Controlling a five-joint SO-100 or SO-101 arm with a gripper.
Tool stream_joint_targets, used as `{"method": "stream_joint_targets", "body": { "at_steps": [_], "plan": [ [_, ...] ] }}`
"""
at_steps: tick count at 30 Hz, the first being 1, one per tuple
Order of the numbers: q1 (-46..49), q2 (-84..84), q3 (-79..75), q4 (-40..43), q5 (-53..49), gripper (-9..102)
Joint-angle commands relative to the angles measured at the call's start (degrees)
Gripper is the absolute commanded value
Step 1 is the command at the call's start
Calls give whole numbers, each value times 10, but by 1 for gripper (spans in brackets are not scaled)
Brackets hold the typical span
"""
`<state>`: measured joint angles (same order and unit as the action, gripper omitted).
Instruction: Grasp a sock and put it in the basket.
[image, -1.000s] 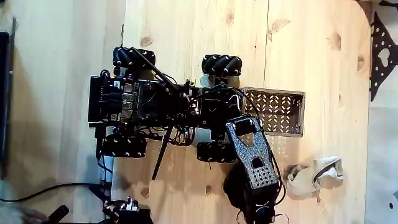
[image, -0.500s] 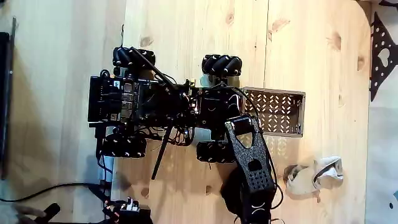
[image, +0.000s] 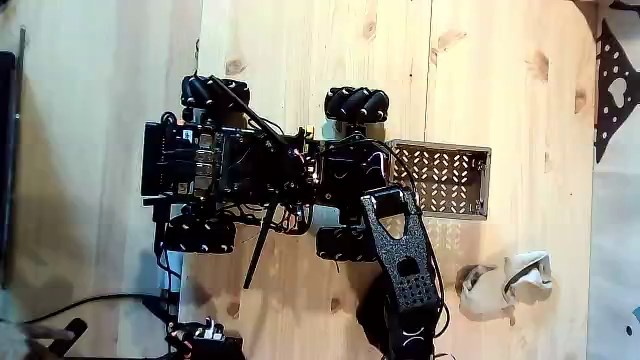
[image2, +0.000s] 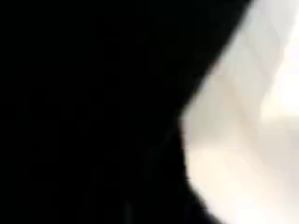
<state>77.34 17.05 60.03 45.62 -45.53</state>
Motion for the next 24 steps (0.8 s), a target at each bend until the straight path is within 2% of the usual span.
{"method": "stream_joint_targets", "body": {
  "at_steps": [1, 16, 24],
  "plan": [
    [3, 31, -11, 32, -4, 0],
    [17, 173, 4, 214, -4, 0],
    [10, 330, 107, 276, 9, 0]
  ]
}}
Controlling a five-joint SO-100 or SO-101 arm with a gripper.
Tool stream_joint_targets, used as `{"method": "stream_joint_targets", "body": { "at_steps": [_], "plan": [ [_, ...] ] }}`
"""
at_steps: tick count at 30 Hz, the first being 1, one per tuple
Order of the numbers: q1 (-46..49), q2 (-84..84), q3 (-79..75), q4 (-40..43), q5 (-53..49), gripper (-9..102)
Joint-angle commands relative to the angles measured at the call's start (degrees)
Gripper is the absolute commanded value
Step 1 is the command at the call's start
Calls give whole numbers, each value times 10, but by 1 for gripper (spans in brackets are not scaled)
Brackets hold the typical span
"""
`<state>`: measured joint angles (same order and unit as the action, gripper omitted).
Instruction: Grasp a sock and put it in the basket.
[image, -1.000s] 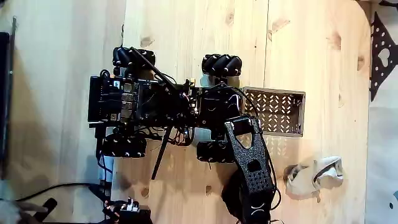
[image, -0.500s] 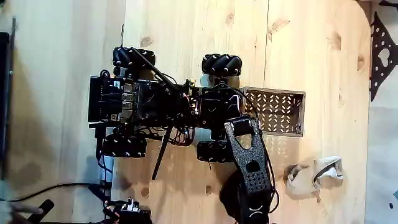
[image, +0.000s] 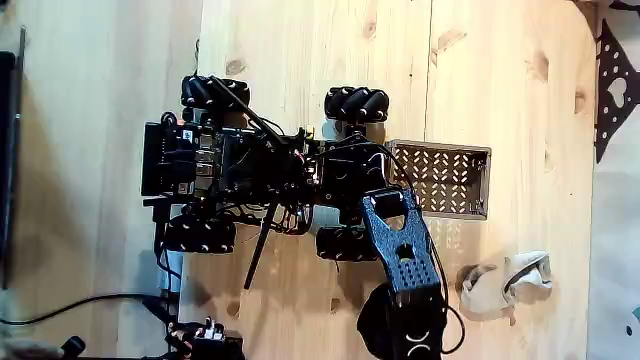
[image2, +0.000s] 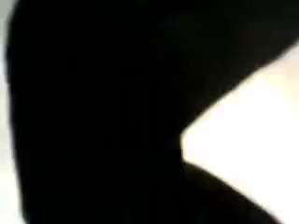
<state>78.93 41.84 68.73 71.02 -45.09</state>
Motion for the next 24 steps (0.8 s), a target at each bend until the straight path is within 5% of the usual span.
{"method": "stream_joint_targets", "body": {
  "at_steps": [1, 24],
  "plan": [
    [-6, 105, 40, 26, 4, 0],
    [-24, 590, 433, 83, 32, 0]
  ]
}}
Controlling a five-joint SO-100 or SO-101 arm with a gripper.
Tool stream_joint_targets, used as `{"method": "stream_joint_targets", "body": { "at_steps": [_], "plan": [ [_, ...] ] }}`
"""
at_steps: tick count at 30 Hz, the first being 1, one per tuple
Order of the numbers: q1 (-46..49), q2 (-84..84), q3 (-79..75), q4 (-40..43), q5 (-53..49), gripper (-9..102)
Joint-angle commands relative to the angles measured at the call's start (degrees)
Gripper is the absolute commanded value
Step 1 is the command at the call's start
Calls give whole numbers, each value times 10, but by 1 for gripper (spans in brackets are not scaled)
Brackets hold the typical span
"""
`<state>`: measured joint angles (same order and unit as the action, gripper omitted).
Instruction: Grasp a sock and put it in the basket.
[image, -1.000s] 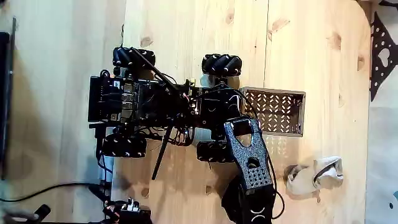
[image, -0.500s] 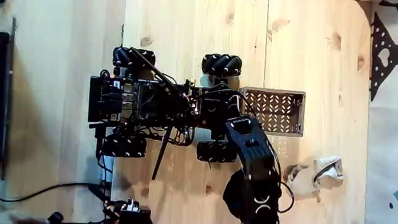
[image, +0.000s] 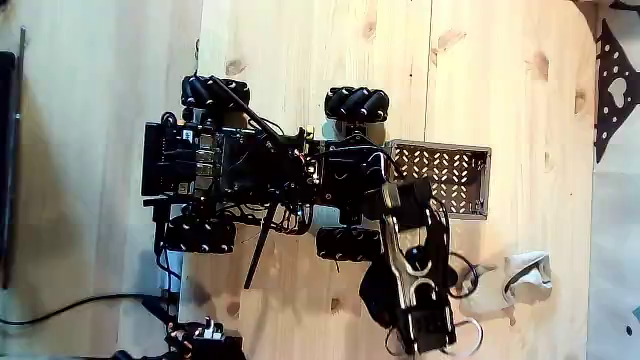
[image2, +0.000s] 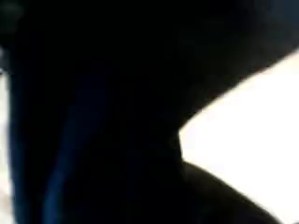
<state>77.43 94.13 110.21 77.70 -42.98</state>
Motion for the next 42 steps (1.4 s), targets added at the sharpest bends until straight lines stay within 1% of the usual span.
{"method": "stream_joint_targets", "body": {
  "at_steps": [1, 3, 5, 8, 11, 13, 17, 22, 29, 36, 42],
  "plan": [
    [-13, 91, 37, 20, 15, 0],
    [-25, 143, 73, 30, 25, 0],
    [-44, 200, 102, 47, 58, 0],
    [-87, 294, 116, 83, 144, 0],
    [-124, 363, 113, 101, 225, 0],
    [-138, 394, 109, 105, 239, 0],
    [-157, 433, 105, 110, 281, 0],
    [-184, 473, 54, 142, 409, 0],
    [-246, 507, 11, 150, 523, 0],
    [-316, 526, 24, 159, 541, 0],
    [-421, 514, 20, 157, 592, 0]
  ]
}}
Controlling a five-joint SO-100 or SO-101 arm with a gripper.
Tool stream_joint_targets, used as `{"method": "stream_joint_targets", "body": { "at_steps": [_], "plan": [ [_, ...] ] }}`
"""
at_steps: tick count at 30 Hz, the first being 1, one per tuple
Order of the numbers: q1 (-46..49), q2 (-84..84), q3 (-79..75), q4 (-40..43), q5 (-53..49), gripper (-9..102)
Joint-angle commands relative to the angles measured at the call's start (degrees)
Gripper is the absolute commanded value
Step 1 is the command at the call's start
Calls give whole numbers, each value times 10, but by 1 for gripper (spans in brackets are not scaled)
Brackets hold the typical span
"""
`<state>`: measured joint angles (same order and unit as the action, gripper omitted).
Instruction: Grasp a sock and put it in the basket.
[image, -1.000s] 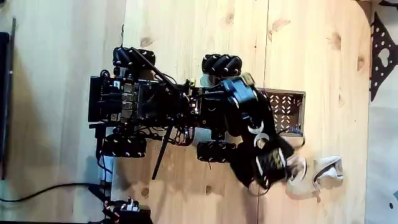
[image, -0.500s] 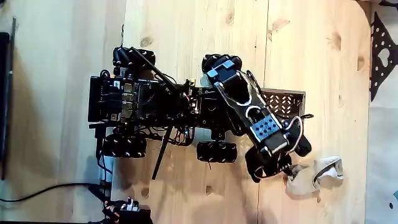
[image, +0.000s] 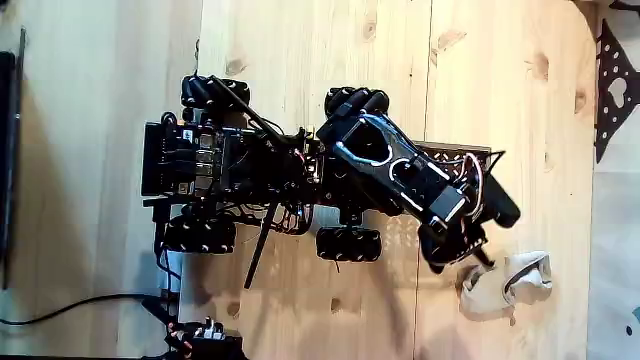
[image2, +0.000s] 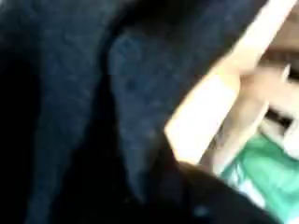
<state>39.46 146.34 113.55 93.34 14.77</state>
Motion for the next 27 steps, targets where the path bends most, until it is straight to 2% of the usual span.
{"method": "stream_joint_targets", "body": {
  "at_steps": [1, 11, 14, 21, 27],
  "plan": [
    [-60, -14, -15, 1, 18, 0],
    [-231, -63, 11, -9, 11, 0],
    [-277, -111, 11, -37, 11, 0],
    [-342, -198, 11, -88, -25, 0],
    [-352, -220, 11, -123, -76, 1]
  ]
}}
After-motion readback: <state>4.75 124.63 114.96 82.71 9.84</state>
